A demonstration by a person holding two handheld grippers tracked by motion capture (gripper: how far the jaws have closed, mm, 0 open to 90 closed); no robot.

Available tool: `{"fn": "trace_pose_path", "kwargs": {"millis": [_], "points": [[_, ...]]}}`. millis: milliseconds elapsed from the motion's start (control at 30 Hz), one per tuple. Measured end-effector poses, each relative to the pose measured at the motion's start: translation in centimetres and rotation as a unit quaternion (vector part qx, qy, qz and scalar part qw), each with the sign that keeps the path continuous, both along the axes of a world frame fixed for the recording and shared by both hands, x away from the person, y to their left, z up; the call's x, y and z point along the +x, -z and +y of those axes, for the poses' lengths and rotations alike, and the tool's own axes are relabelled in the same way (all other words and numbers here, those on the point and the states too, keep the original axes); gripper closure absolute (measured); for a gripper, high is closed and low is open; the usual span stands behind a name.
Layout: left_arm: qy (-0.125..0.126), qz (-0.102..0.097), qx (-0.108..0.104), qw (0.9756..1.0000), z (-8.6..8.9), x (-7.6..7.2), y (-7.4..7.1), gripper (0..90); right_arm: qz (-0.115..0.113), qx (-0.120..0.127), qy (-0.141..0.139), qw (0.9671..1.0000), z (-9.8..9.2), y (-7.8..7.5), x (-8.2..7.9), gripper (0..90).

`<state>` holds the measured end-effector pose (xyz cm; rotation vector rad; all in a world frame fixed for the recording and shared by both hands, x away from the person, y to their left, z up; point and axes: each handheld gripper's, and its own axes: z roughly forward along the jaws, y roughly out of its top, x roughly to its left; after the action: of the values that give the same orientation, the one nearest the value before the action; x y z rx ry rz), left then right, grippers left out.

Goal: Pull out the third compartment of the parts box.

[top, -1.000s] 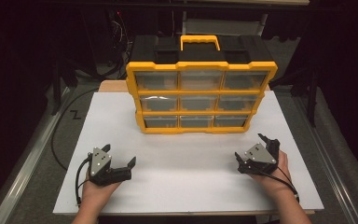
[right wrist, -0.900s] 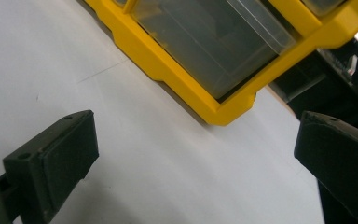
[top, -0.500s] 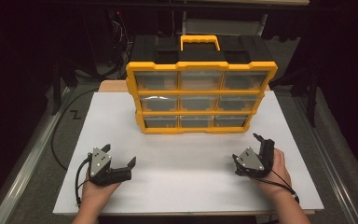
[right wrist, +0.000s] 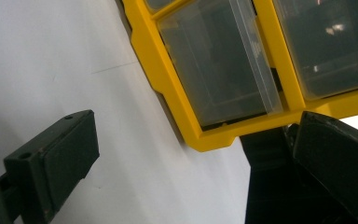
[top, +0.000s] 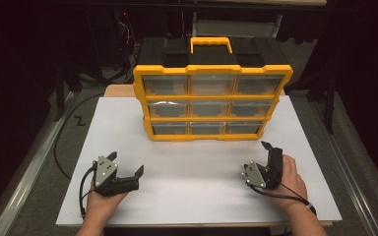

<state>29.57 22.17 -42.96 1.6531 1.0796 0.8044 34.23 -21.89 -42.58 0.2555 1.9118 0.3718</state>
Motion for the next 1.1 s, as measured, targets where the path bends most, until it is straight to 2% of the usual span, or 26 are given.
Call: {"fn": "trace_pose_path", "kwargs": {"millis": [133,167,233,300,333,400,500,667,733,900,1033,1067,1100], "points": [[0.001,-0.001,0.001,1.0000,0.0,0.0,0.0,0.5,-0.011,-0.034,-0.011,0.9993,0.3,0.0,-0.2,0.9],[0.001,-0.001,0.001,1.0000,0.0,0.0,0.0,0.5,-0.011,-0.034,-0.011,0.9993,0.3,0.0,-0.2,0.9],[0.001,-0.002,0.001,1.0000,0.0,0.0,-0.1,0.5,-0.018,-0.059,-0.014,0.9980,0.7,0.0,-0.4,0.9],[0.001,-0.002,0.001,1.0000,0.0,0.0,-0.1,0.5,-0.021,-0.064,-0.015,0.9976,0.8,0.0,-0.5,0.9],[0.002,-0.002,0.003,1.0000,0.0,0.0,-0.1,0.5,-0.028,-0.083,-0.021,0.9959,1.1,0.0,-0.6,0.9],[0.002,-0.001,0.004,1.0000,0.0,0.0,0.0,0.5,-0.028,-0.085,-0.022,0.9957,1.1,0.0,-0.7,0.9],[0.002,-0.002,0.006,1.0000,-0.1,0.0,0.0,0.5,-0.032,-0.106,-0.029,0.9934,1.6,0.1,-0.8,0.9],[0.004,-0.001,0.007,1.0000,-0.1,0.0,0.0,0.5,-0.037,-0.120,-0.027,0.9917,1.8,0.2,-0.9,0.9],[0.006,0.001,0.007,1.0000,-0.2,0.0,0.0,0.5,-0.040,-0.134,-0.031,0.9897,1.9,0.2,-1.0,0.8],[0.006,0.002,0.011,0.9999,-0.2,0.0,0.0,0.5,-0.044,-0.147,-0.035,0.9876,2.1,0.3,-0.9,0.9],[0.005,-0.001,0.011,0.9999,-0.3,0.0,0.0,0.5,-0.050,-0.150,-0.034,0.9867,2.3,0.5,-0.8,1.5],[0.007,0.004,0.011,0.9999,-0.2,0.0,0.0,0.5,-0.042,-0.150,-0.029,0.9874,2.4,0.6,-0.8,1.6],[0.007,0.004,0.012,0.9999,-0.2,0.0,0.0,0.5,-0.043,-0.150,-0.029,0.9873,2.4,0.6,-0.8,1.8]]}}
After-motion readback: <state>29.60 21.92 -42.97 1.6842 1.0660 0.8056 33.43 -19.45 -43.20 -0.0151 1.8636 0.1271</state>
